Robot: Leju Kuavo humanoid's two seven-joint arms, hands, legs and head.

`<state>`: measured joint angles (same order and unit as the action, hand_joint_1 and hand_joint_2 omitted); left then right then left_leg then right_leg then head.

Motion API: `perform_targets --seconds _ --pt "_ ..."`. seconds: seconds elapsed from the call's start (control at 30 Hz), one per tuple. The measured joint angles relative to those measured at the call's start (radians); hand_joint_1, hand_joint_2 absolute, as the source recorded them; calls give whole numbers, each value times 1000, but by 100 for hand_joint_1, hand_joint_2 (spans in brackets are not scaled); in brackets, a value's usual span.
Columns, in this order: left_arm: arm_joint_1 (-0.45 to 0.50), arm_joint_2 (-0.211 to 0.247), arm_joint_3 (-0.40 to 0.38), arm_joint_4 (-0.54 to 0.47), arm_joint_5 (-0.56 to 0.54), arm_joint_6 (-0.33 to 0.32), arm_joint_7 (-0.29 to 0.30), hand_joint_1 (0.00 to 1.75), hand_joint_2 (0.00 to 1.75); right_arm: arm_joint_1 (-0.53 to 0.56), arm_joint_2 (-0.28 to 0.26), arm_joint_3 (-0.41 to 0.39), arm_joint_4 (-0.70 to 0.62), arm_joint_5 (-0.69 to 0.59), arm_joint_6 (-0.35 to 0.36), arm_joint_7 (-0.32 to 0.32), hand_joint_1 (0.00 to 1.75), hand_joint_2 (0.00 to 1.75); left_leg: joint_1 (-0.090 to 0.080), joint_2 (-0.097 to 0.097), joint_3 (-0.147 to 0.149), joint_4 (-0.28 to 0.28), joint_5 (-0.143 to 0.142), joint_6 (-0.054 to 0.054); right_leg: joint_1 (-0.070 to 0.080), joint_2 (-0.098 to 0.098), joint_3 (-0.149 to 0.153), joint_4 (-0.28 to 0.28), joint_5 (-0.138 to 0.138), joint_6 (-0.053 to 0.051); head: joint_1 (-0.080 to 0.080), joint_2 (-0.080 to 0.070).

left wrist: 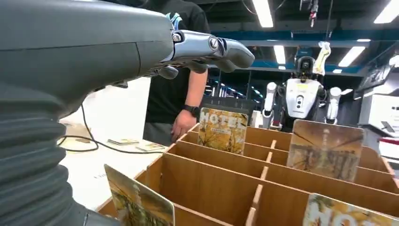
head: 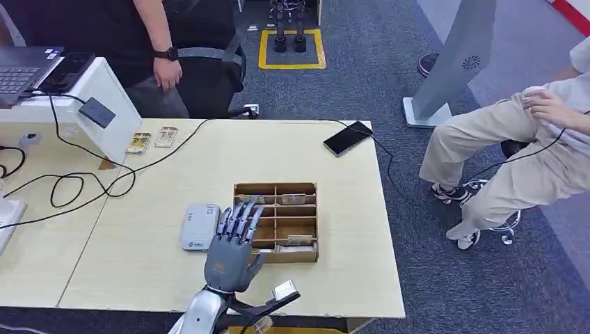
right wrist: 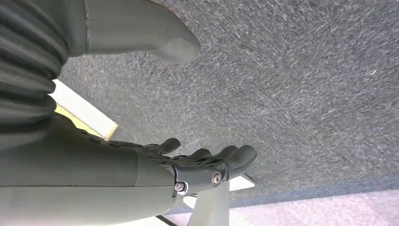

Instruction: Pass the card to the sensor for recognition and then transmit it.

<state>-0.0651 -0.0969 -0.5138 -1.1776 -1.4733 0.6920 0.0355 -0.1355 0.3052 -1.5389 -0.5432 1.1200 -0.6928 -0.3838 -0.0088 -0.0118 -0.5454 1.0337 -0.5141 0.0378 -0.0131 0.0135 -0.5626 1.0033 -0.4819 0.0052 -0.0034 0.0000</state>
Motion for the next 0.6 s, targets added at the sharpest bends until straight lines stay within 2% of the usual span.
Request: perform_targets --seconds 0.27,0.3,0.33,0.4,0.47,0.53,0.6 --pt "6 -7 0 -1 -4 0 -11 0 175 3 0 0 -4 0 0 4 0 175 0 0 0 0 0 0 0 0 0 0 0 0 0 0" --pt "6 -7 0 -1 -4 0 -11 44 175 3 0 0 -4 0 0 4 0 175 0 0 0 0 0 0 0 0 0 0 0 0 0 0" --pt "6 -7 0 -1 -4 0 -11 159 175 3 0 0 -4 0 0 4 0 175 0 0 0 0 0 0 0 0 0 0 0 0 0 0" --pt "7 -7 0 -1 -4 0 -12 175 175 3 0 0 -4 0 0 0 0 175 0 0 0 0 0 0 0 0 0 0 0 0 0 0" --pt "5 -7 0 5 -6 -2 -12 175 175 3 0 0 -4 -2 0 -6 0 175 0 0 0 0 0 0 0 0 0 0 0 0 0 0" --pt "-15 9 -17 21 -7 -14 62 175 175 3 0 0 -4 2 0 -10 0 175 0 0 0 0 0 0 0 0 0 0 0 0 0 0" --pt "-56 37 -87 54 -7 -27 157 175 175 2 -2 0 -3 3 0 -14 0 175 0 0 0 0 0 0 0 0 0 0 0 0 0 0"
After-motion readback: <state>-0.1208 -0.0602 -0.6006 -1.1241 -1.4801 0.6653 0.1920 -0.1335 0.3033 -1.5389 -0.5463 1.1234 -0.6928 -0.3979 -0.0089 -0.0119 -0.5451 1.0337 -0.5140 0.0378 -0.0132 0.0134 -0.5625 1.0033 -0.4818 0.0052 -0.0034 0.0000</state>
